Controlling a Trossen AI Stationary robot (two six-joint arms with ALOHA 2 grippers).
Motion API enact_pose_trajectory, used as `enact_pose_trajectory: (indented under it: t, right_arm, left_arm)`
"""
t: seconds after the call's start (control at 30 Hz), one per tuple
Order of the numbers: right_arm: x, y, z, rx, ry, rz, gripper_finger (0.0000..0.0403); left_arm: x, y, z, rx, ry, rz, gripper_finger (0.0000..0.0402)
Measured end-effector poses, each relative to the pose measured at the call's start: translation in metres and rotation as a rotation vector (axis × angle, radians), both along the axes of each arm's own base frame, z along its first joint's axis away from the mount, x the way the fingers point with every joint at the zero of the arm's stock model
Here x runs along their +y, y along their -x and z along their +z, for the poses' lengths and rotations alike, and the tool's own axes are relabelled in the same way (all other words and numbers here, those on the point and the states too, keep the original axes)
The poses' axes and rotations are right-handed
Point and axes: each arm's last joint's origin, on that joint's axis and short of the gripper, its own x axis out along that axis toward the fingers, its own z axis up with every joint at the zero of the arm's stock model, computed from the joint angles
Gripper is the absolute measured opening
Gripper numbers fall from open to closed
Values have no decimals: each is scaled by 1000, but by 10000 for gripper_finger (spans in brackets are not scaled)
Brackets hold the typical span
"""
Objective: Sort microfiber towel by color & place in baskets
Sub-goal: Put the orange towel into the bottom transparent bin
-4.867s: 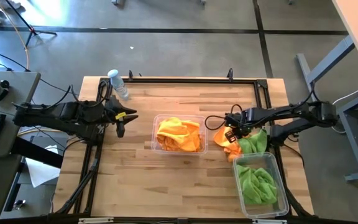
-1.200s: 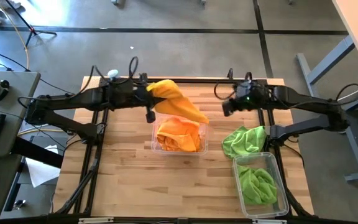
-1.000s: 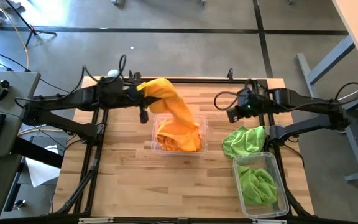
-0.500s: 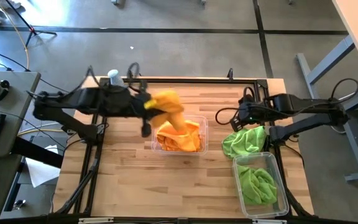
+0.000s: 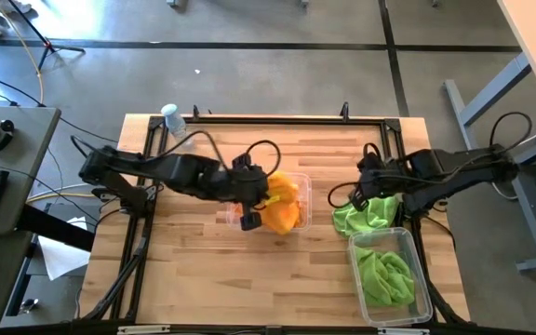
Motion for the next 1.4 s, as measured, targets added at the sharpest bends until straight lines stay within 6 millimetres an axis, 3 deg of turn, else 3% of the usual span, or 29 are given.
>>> enact_pose_trajectory:
  t: [0.27,0.43,0.67,1.0,1.13,1.4]
  right_arm:
    - [7,1,0,-12,44,22,0]
    - [11,2,0,-19,35,28,0]
    - [15,3,0,-27,37,34,0]
    - [17,6,0,-9,46,49,0]
    - [16,7,-1,2,50,48,0]
    - [16,7,-1,7,53,48,0]
  left_arm:
    - [12,-30,-46,161,51,116,0]
    - [18,-50,-78,240,209,189,0]
    - [31,-68,-111,292,284,339,0]
    - [34,-88,-160,405,271,350,0]
    - [33,-93,-169,402,278,346,7]
    - [34,-91,-164,390,286,371,47]
